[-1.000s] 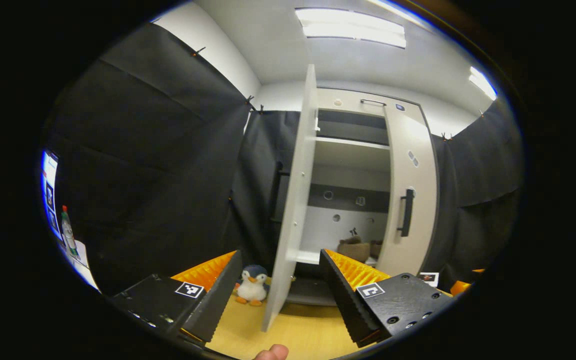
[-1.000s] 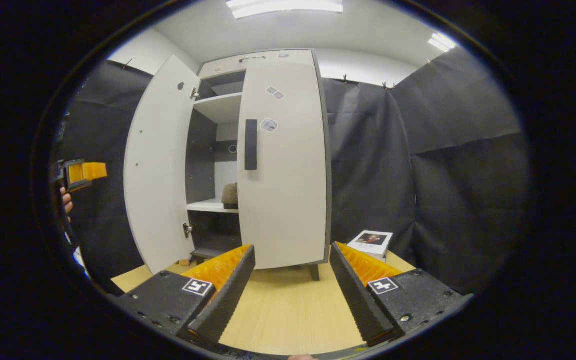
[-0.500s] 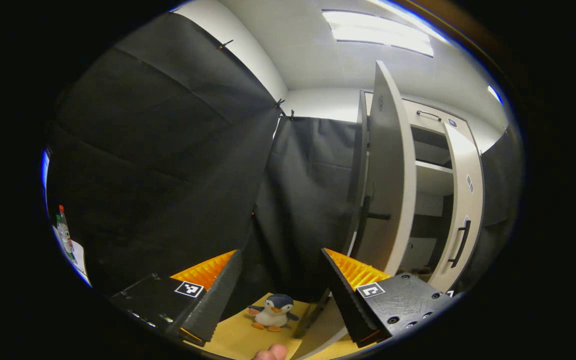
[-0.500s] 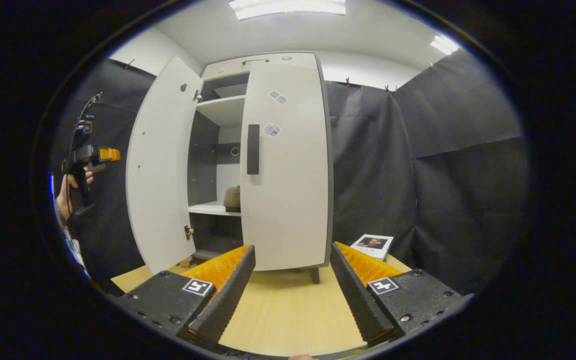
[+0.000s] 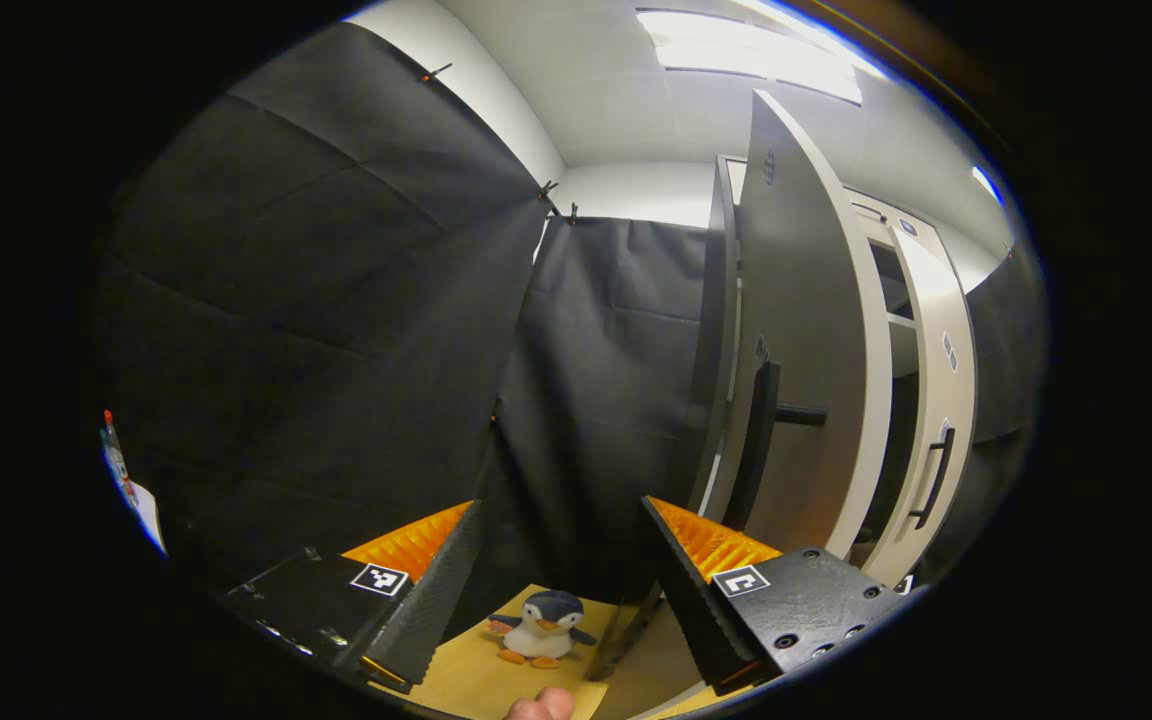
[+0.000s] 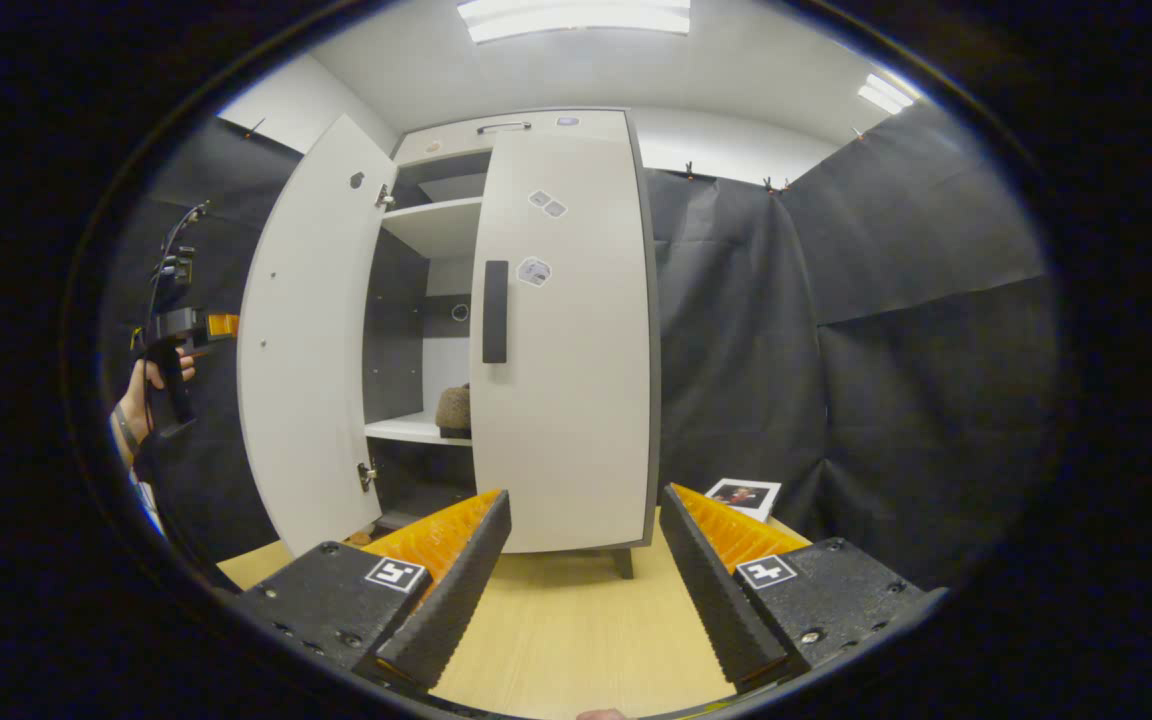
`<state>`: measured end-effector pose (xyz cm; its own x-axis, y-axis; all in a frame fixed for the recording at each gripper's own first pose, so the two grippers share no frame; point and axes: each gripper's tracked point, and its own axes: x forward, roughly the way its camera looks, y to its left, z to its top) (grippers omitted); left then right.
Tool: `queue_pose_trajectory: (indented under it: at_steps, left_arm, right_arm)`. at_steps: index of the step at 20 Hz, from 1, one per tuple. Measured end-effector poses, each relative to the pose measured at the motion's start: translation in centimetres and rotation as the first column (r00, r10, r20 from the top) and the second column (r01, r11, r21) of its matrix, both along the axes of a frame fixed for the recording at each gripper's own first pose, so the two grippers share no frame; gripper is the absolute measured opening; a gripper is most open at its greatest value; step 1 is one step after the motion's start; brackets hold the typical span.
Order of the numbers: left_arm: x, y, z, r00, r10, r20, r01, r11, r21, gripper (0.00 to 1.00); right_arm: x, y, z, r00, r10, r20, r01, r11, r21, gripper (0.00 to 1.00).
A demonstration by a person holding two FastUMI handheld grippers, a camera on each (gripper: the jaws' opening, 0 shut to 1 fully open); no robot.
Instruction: Grab one shoe with the right hand and put it into the shoe cabinet, grab the other shoe with the left hand and put it into the shoe cabinet; then close the right door with the right hand and the left door with the left hand.
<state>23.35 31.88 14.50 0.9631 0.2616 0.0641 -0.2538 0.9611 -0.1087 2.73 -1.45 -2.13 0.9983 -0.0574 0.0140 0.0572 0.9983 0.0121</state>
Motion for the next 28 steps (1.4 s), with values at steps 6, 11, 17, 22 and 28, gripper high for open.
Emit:
queue_pose_trajectory:
  at_steps: [6,11,17,22,28]
  left_arm:
    - [-0.7,-3.2,0.1,0.999,-0.044,0.008,0.044,0.999,0.010,0.94]
    - [0.2,-9.1,-0.5,0.991,-0.137,0.003,0.137,0.991,0.007,0.94]
    - [3.0,-15.1,-1.6,0.970,-0.244,-0.008,0.243,0.969,-0.036,0.94]
    - [3.5,-16.1,-1.1,0.971,-0.240,-0.001,0.240,0.971,-0.024,0.95]
    - [0.3,-16.8,-0.7,0.968,-0.251,-0.031,0.252,0.967,0.030,0.95]
  right_arm:
    - [0.4,0.6,0.9,1.000,0.021,0.023,-0.020,0.999,-0.025,0.95]
    - [0.1,-0.4,0.1,1.000,0.003,-0.004,-0.003,1.000,-0.023,0.98]
    - [0.1,-2.3,0.0,0.999,-0.041,-0.009,0.041,0.999,-0.015,0.96]
    - [-0.4,-2.6,-0.3,0.998,-0.053,-0.018,0.052,0.999,-0.013,0.98]
    - [-0.5,-2.1,-0.6,0.999,-0.042,-0.021,0.042,0.999,-0.008,0.98]
